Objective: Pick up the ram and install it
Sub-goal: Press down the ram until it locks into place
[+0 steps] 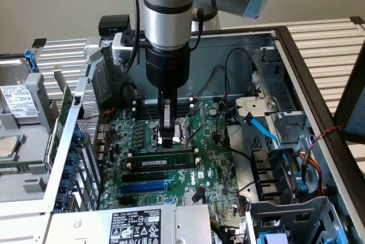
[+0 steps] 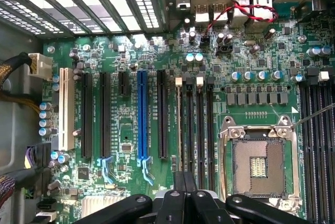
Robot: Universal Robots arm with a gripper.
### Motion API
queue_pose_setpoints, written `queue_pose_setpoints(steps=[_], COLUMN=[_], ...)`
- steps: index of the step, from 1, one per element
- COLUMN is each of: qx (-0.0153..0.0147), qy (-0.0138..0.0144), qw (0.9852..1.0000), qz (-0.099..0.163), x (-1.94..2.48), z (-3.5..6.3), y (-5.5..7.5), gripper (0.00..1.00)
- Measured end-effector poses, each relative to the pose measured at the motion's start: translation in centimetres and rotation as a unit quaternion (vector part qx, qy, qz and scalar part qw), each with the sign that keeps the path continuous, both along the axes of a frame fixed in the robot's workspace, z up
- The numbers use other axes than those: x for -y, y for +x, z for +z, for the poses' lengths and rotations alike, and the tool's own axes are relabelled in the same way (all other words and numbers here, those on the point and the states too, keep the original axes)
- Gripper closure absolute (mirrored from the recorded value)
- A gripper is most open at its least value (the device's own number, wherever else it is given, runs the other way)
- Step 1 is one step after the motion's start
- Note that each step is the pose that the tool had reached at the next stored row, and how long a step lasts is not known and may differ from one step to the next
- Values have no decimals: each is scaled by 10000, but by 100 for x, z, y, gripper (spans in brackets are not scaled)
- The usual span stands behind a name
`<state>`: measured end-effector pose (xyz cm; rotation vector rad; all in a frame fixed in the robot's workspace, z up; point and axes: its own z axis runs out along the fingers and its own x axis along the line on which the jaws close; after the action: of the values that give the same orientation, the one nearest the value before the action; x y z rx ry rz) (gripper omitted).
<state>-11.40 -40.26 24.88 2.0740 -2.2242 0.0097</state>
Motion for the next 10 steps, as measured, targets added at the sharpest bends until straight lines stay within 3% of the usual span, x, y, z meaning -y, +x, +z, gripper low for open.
queue_pose_setpoints(steps=[10], qx=[5], qy=[0], qw=[10000], qz=[0], x=[0], z=[-9], y=[-20], gripper=[89])
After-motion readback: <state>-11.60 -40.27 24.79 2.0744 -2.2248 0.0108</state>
